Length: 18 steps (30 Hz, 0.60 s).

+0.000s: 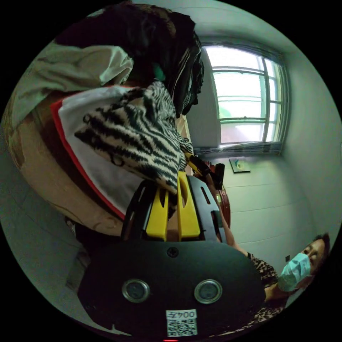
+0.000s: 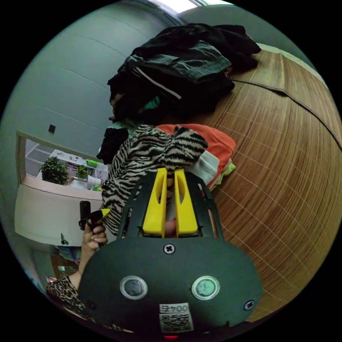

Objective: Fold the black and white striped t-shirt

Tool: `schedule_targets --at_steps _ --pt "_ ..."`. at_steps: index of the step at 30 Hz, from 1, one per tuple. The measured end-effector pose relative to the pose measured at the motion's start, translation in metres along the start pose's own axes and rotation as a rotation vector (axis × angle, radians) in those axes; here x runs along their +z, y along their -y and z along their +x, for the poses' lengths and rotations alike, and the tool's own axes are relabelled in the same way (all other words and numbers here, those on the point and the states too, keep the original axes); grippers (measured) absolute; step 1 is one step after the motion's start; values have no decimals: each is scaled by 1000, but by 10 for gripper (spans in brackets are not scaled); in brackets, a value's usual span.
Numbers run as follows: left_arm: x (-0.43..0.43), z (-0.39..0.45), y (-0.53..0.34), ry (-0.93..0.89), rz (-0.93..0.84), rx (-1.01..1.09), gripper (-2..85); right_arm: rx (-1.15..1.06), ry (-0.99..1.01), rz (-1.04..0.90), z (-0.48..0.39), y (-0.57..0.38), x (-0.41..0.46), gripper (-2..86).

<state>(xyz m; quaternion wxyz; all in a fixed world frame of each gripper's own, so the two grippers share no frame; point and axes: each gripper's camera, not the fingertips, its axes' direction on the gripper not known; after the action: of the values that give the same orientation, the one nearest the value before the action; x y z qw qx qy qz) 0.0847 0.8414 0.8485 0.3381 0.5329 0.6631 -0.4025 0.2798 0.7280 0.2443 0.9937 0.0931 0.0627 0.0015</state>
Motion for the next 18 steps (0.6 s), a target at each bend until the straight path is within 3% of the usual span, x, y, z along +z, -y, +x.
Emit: schedule_targets --at_steps 7,11,14,18 --pt "-28 -54 13 -119 15 -89 55 68 251 245 5 -75 -27 114" --pt "-49 -54 25 -94 16 -70 55 -20 392 150 -40 -153 -3 113" --pt "-63 -59 31 -92 16 -78 55 -145 250 87 -99 -204 26 114" --pt "-81 -67 36 -102 28 -89 54 -330 -39 153 -171 -245 45 127"
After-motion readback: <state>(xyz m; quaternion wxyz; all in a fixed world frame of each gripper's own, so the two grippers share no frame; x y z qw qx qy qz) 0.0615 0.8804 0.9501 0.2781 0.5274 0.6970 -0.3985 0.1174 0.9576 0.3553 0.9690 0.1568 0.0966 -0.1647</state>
